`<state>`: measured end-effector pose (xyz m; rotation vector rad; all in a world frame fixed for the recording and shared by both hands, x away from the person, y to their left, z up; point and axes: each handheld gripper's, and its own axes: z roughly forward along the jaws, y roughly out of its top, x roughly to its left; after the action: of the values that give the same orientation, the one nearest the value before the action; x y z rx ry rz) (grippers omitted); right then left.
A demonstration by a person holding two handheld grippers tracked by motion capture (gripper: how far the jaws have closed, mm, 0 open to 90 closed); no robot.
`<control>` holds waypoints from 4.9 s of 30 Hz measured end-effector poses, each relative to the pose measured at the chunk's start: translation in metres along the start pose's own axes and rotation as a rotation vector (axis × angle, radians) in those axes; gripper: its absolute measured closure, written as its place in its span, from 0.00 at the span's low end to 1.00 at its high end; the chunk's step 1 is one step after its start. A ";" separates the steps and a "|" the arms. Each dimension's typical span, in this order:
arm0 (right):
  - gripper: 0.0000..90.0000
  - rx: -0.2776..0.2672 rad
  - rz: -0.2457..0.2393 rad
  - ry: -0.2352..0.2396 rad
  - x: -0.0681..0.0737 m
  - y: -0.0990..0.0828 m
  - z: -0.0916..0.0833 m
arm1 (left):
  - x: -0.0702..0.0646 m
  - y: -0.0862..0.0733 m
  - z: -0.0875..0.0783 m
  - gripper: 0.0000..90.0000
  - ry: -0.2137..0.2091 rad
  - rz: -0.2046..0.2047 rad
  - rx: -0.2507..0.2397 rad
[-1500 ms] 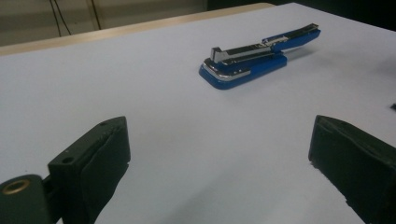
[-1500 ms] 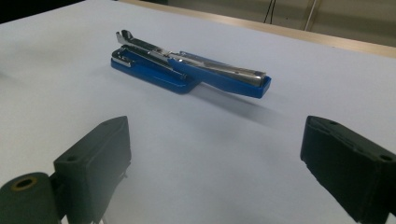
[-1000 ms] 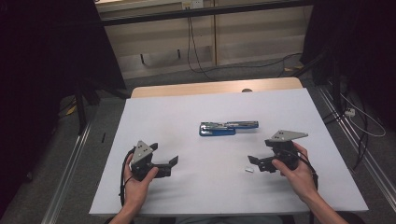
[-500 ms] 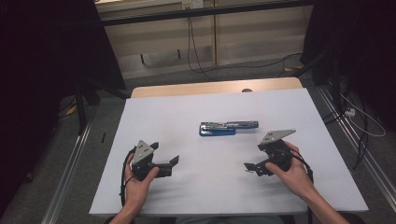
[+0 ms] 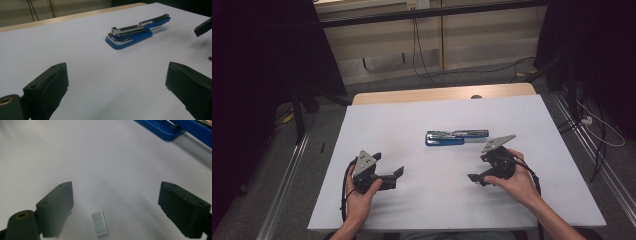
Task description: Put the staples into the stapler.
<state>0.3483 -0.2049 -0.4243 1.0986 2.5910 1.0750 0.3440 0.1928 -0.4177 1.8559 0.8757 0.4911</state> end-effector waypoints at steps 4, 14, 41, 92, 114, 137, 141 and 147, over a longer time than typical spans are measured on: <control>0.19 0.031 0.001 0.014 0.000 -0.003 0.003 | 0.000 0.000 -0.002 0.05 0.004 -0.002 -0.009; 0.41 0.094 -0.003 0.072 -0.001 -0.007 -0.003 | -0.002 0.000 0.000 0.05 -0.009 0.010 0.005; 0.80 0.231 -0.135 0.053 0.009 -0.005 0.001 | -0.001 0.000 0.000 0.05 -0.007 0.012 0.007; 0.88 0.153 -0.129 0.046 0.002 -0.001 -0.004 | -0.002 -0.002 0.004 0.05 -0.012 0.014 0.032; 0.88 0.024 -0.121 0.005 -0.007 0.022 -0.014 | -0.002 -0.003 0.007 0.05 -0.013 0.012 0.050; 0.88 -0.024 -0.152 0.012 -0.014 0.066 -0.004 | -0.004 -0.004 0.008 0.06 -0.022 0.031 0.047; 0.88 -0.024 -0.155 0.008 -0.016 0.072 0.000 | -0.005 -0.003 0.007 0.05 -0.034 0.033 0.034; 0.88 -0.043 -0.164 0.008 -0.017 0.082 0.006 | -0.005 -0.004 0.008 0.05 -0.033 0.036 0.039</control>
<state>0.4105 -0.1733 -0.3770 0.8573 2.5977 1.0938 0.3445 0.1848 -0.4244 1.9133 0.8365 0.4676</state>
